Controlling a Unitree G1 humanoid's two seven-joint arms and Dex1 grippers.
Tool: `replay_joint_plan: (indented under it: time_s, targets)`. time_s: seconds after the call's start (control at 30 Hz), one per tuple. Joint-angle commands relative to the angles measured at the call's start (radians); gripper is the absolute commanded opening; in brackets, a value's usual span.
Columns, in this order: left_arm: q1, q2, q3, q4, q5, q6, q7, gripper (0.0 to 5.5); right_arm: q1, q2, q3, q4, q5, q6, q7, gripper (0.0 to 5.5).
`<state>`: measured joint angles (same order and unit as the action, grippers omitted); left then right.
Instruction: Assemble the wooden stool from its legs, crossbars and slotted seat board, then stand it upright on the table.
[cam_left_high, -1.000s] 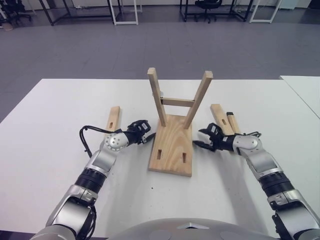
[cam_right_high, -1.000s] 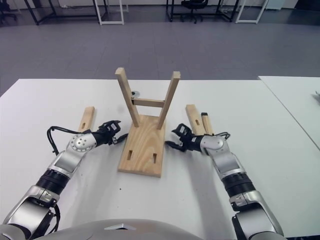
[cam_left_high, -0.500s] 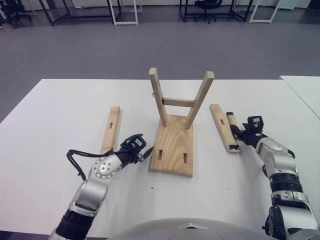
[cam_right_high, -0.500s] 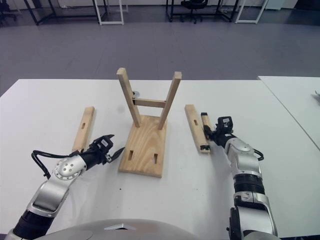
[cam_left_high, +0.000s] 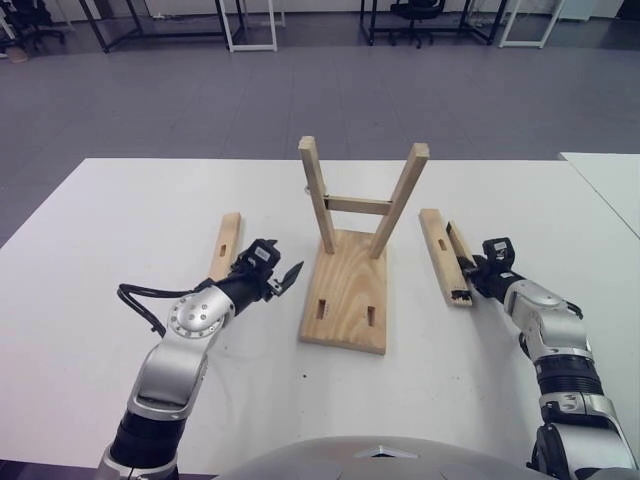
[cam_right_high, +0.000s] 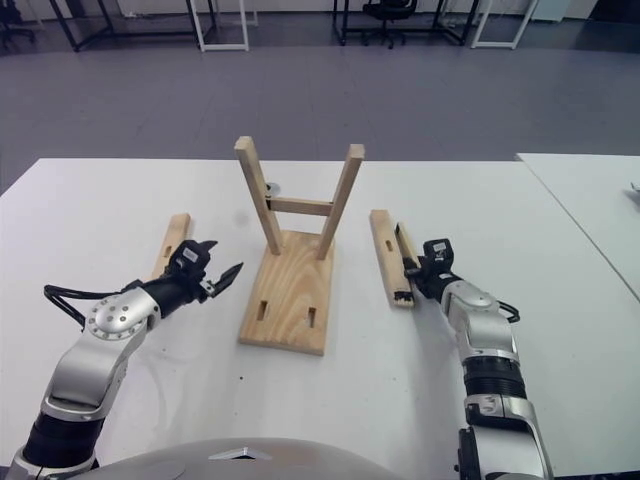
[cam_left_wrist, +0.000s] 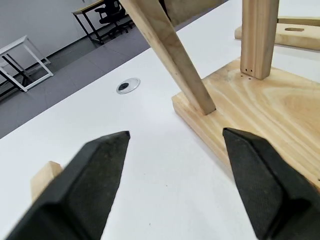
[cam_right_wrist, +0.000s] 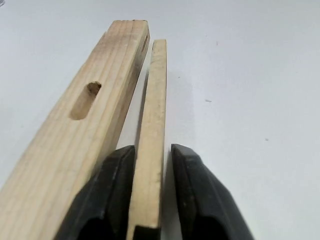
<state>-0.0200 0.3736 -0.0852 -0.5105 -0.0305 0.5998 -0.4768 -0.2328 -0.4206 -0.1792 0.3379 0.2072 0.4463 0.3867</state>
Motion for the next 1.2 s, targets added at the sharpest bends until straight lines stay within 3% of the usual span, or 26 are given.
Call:
replay_joint_plan:
  time_s: [0.03, 0.13, 0.27, 0.37, 0.43, 0.53, 0.7, 1.2]
  targets:
    - [-0.037, -0.041, 0.045, -0.02, -0.058, 0.052, 0.03, 3.43, 0.005, 0.028, -0.032, 0.022, 0.038, 0.029, -0.004, 0.46]
    - [-0.096, -0.126, 0.145, -0.058, -0.2, 0.111, 0.06, 3.43, -0.015, 0.041, -0.075, -0.008, 0.084, -0.01, 0.002, 0.43]
    - [-0.243, -0.246, 0.426, -0.114, -0.72, 0.207, 0.111, 3.43, -0.053, 0.032, -0.186, -0.258, 0.278, 0.001, 0.069, 0.43]
    - [-0.385, -0.252, 0.469, -0.04, -1.171, 0.246, 0.145, 3.43, -0.144, 0.032, -0.227, -0.575, 0.697, 0.204, 0.105, 0.42]
    - [-0.474, -0.266, 0.451, 0.076, -1.296, 0.256, 0.143, 3.43, -0.204, 0.069, -0.166, -0.687, 0.935, 0.302, 0.122, 0.42]
    - [-0.56, -0.241, 0.399, 0.152, -1.37, 0.271, 0.146, 3.43, -0.247, 0.098, -0.047, -0.758, 1.119, 0.395, 0.144, 0.42]
    - [-0.601, -0.176, 0.36, 0.178, -1.414, 0.272, 0.153, 3.43, -0.217, 0.039, 0.003, -0.798, 1.211, 0.449, 0.173, 0.42]
    - [-0.512, -0.106, 0.304, 0.103, -1.52, 0.23, 0.163, 0.62, -0.235, 0.016, 0.045, -0.79, 1.27, 0.441, 0.132, 0.42]
